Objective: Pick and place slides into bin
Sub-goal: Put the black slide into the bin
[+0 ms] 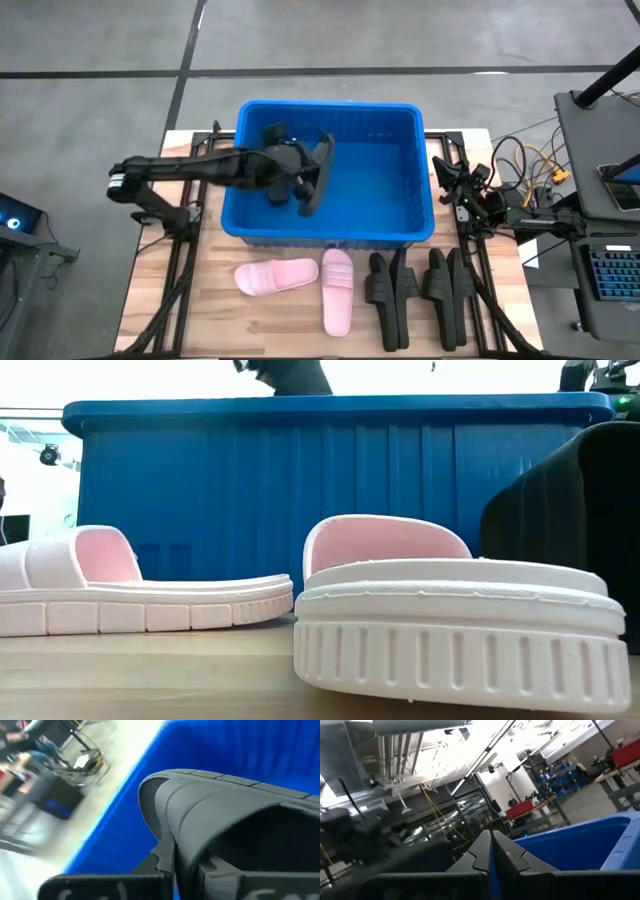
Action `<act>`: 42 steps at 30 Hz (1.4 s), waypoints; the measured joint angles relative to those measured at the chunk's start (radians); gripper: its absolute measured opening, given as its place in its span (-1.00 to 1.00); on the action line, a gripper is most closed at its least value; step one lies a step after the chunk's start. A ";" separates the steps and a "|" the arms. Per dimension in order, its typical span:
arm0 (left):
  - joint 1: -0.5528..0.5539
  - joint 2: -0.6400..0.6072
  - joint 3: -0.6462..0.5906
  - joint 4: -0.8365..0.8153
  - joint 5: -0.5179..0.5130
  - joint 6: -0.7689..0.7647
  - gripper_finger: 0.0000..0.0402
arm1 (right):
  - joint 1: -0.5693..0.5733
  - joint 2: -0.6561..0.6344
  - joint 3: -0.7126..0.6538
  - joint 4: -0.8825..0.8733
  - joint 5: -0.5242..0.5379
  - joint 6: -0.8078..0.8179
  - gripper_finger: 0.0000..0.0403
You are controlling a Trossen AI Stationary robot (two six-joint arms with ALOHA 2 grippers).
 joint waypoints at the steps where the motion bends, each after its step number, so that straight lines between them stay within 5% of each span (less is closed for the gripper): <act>1: 0.020 0.012 0.000 -0.020 -0.004 0.064 -1.00 | 0.000 0.000 0.000 0.000 0.000 0.011 -0.96; 8: 0.158 0.088 -0.001 -0.172 -0.132 0.219 -1.00 | 0.000 0.000 0.000 0.001 0.000 0.026 -0.96; 20: 0.280 0.234 -0.003 -0.362 -0.138 0.232 -1.00 | 0.000 0.007 0.000 0.001 0.001 0.026 -0.96; 33: 0.301 0.291 -0.013 -0.314 -0.137 0.250 -1.00 | 0.000 0.007 0.000 0.000 0.001 0.025 -0.96; 42: 0.360 0.291 -0.144 -0.260 -0.191 0.248 -1.00 | 0.000 0.007 0.000 0.000 0.001 0.025 -0.96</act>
